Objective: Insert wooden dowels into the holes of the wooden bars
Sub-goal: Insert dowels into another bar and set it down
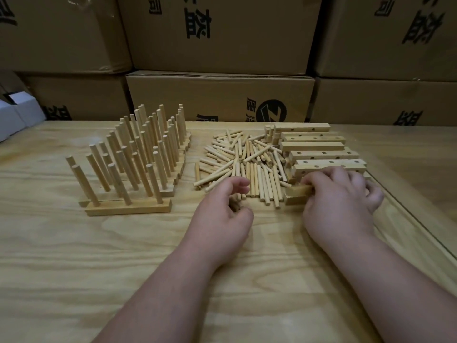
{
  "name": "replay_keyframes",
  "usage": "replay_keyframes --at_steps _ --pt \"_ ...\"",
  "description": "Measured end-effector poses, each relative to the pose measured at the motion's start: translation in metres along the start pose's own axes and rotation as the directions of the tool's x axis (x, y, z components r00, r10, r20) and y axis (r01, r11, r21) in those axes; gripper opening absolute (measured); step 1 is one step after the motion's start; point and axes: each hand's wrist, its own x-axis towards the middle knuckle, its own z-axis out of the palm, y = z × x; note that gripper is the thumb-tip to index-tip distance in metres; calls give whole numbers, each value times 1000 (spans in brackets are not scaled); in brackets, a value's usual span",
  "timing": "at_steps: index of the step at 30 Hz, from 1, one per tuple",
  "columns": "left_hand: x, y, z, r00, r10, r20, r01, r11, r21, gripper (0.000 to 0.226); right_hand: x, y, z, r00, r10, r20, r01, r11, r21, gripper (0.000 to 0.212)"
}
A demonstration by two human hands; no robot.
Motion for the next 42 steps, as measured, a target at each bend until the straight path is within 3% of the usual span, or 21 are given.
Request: replay_keyframes --at_steps 2,5,8,10,12,14,17,23,26,30,35,42 --pt "0 1 0 999 45 -30 -45 999 8 35 -3 -4 -3 985 -103 -139 116 990 85 32" --pt "-1 2 -1 989 149 -23 -150 987 -62 41 -11 -15 -6 901 -328 -284 389 900 197 33" --pt "-1 3 -1 966 257 -19 -257 956 -139 47 -18 -22 -1 827 -491 -273 550 807 217 32" --pt "0 4 -1 950 306 -67 -312 938 -147 38 -18 -22 2 807 -530 -261 586 774 239 29" --pt "1 5 -1 933 340 -121 -355 923 -149 28 -17 -20 2 826 -509 -240 561 783 270 29" --pt "3 4 -1 923 330 -201 -363 919 -157 17 -15 -19 0 890 -430 -154 456 852 259 43" --pt "4 3 -3 924 209 -321 -300 916 -265 8 -12 -18 -1 968 -249 43 245 966 87 48" --pt "2 9 -10 897 38 -440 -257 855 -450 14 -7 -7 2 990 -83 115 71 992 99 38" --pt "2 11 -12 892 -26 -450 -226 839 -496 32 -8 -8 6 986 -83 144 65 990 121 46" --pt "1 9 -14 892 -56 -448 -202 838 -507 35 -9 -10 6 983 -182 39 170 963 211 40" --pt "1 6 -15 910 -73 -409 -177 823 -540 37 -11 -10 16 933 -272 234 240 958 155 46" --pt "3 2 -15 942 -83 -324 -145 772 -619 46 -4 -8 16 974 -206 98 194 974 120 14"
